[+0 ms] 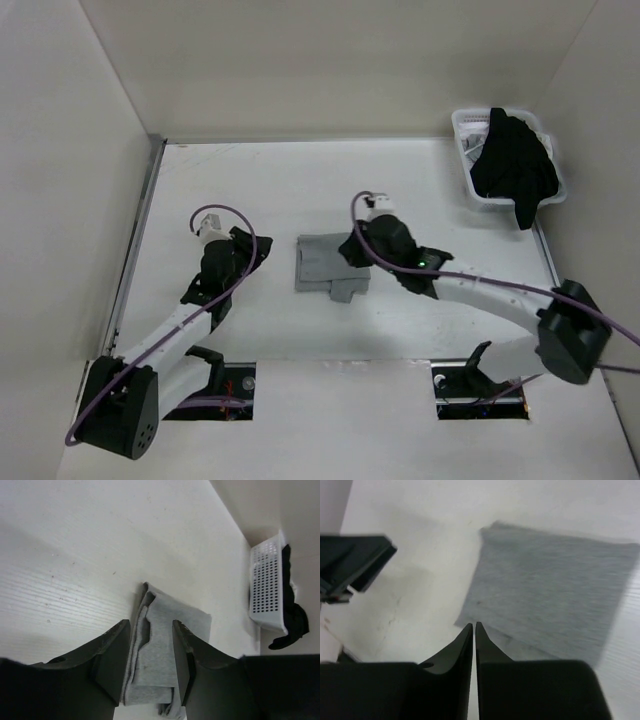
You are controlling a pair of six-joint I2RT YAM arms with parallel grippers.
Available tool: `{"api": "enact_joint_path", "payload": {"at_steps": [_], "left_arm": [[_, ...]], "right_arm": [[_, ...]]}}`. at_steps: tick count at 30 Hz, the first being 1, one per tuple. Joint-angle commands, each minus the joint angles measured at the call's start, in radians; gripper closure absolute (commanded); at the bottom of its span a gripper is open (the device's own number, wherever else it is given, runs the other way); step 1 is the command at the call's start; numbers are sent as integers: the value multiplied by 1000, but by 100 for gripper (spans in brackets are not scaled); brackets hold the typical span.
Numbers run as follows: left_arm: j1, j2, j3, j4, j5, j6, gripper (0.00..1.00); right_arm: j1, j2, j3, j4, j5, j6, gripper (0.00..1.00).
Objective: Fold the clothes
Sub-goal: Fold the tank top
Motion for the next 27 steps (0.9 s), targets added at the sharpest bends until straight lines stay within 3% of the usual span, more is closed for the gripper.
{"api": "enact_joint_path", "payload": {"at_steps": [1,4,6,10,14,27], "left_arm": [[-9,61,81,16,4,42,60],[-3,114,98,1,0,58,55],[0,141,95,-1,-8,68,52],[-4,180,101,-48,-9,116,46],[-4,211,115,-114,-32,142,43],[-34,325,162,-55,-29,222,43]], "right_arm": [[-100,-164,-183,180,31,21,95],[-198,-317,-352,280,53,31,97],[-276,-414,-447,316,68,57,91],[-419,-525,-584,378,74,134,56],[-504,-539,-638,431,93,159,37],[-534,-434,-699,538,125,160,36]]}}
